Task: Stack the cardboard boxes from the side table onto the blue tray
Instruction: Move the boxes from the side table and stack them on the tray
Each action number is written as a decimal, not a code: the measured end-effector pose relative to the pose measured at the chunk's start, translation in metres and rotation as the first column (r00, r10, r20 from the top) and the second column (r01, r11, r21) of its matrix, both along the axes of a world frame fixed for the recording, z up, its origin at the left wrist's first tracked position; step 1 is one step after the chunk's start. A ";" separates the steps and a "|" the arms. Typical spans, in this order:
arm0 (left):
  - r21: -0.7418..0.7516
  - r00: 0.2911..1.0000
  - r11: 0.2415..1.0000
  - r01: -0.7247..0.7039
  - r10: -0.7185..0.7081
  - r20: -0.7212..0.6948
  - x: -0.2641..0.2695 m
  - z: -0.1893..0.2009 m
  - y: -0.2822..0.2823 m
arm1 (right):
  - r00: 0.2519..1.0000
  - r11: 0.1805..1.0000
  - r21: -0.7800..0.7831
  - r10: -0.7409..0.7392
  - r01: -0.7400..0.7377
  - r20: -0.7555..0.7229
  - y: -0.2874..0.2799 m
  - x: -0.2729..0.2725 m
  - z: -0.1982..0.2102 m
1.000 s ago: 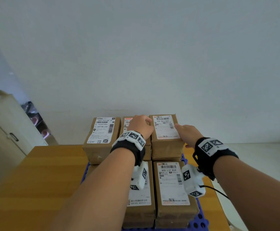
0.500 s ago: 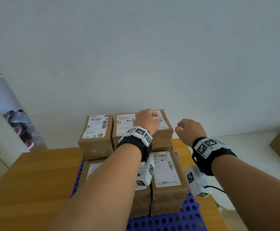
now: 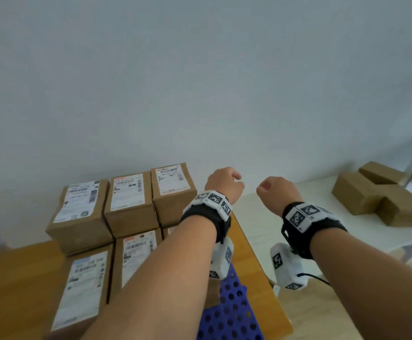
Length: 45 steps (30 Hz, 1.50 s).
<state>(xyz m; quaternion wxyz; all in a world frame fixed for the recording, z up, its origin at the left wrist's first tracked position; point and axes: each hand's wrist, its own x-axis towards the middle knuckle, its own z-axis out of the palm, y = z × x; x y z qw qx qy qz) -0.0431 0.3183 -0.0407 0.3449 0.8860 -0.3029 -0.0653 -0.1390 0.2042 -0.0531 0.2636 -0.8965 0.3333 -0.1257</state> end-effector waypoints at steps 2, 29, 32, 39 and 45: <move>-0.003 1.000 1.000 0.004 -0.004 -0.029 -0.012 -0.004 -0.022 | 1.000 1.000 0.023 -0.012 0.011 0.007 -0.021 -0.013 -0.001; 0.018 0.966 1.000 0.014 -0.009 -0.259 -0.168 -0.072 -0.322 | 0.994 0.957 0.272 -0.112 0.106 0.007 -0.303 -0.187 -0.057; 0.046 0.964 0.998 0.030 -0.016 -0.267 -0.166 -0.083 -0.350 | 0.993 0.954 0.276 -0.117 0.116 -0.013 -0.328 -0.187 -0.065; 0.041 0.954 0.995 0.091 -0.075 -0.290 -0.138 -0.097 -0.433 | 0.981 0.944 0.266 -0.187 0.196 -0.056 -0.413 -0.169 -0.075; 0.036 0.937 0.993 0.110 -0.091 -0.338 -0.101 -0.100 -0.499 | 0.977 0.942 0.260 -0.206 0.213 -0.054 -0.478 -0.141 -0.080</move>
